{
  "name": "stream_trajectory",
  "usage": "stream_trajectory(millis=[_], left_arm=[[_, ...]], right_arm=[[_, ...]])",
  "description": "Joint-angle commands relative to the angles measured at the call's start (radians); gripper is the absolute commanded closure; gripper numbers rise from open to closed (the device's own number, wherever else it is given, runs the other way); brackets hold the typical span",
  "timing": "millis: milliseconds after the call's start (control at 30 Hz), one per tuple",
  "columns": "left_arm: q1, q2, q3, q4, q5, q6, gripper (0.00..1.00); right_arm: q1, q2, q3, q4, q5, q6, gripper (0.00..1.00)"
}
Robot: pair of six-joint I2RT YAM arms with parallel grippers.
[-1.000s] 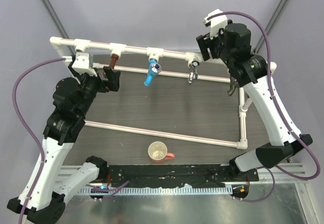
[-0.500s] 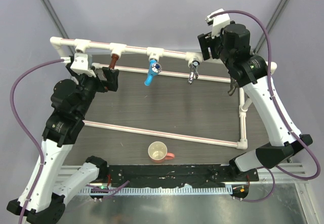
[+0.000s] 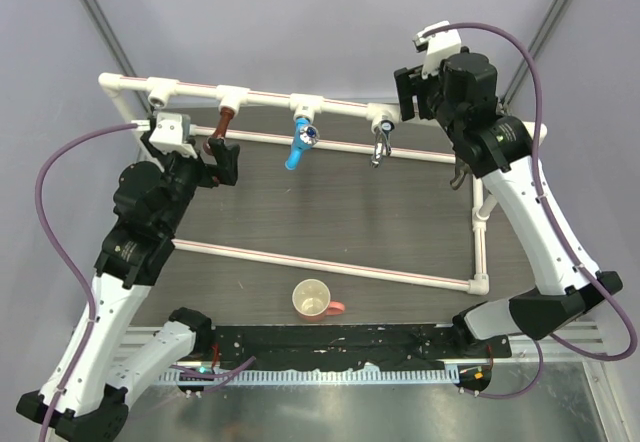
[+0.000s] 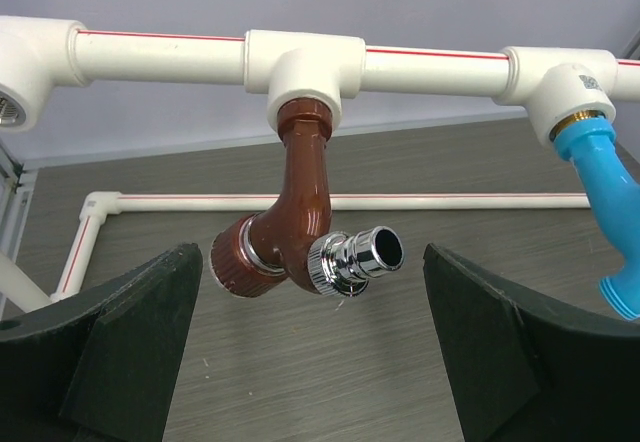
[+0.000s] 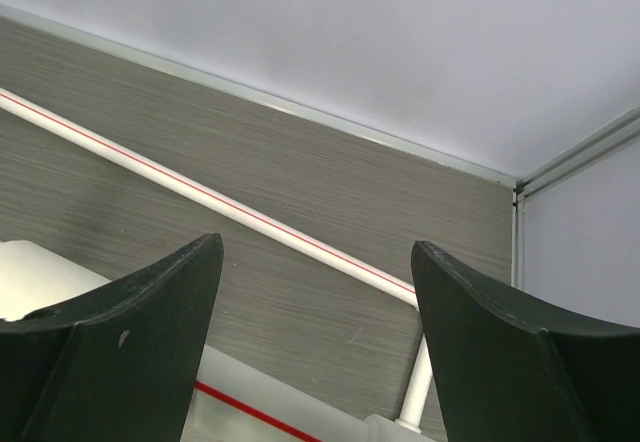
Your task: Install the water faucets
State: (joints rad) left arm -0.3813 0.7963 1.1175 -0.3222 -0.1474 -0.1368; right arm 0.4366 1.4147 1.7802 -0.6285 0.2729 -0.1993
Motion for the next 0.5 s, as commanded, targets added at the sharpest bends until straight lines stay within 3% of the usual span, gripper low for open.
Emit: stream_trajectory(millis=[0, 200, 467], left_arm=[[-0.002, -0.011, -0.018, 0.083, -0.011, -0.004, 0.05], [-0.002, -0.008, -0.060, 0.120, -0.015, 0.080, 0.05], [-0.004, 0.001, -0.122, 0.193, -0.038, 0.383, 0.09]], right_arm=[[0.021, -0.022, -0.056, -0.036, -0.044, 0.028, 0.18], [0.021, -0.054, -0.094, -0.004, -0.043, 0.035, 0.18], [0.021, -0.085, -0.145, 0.049, -0.054, 0.028, 0.18]])
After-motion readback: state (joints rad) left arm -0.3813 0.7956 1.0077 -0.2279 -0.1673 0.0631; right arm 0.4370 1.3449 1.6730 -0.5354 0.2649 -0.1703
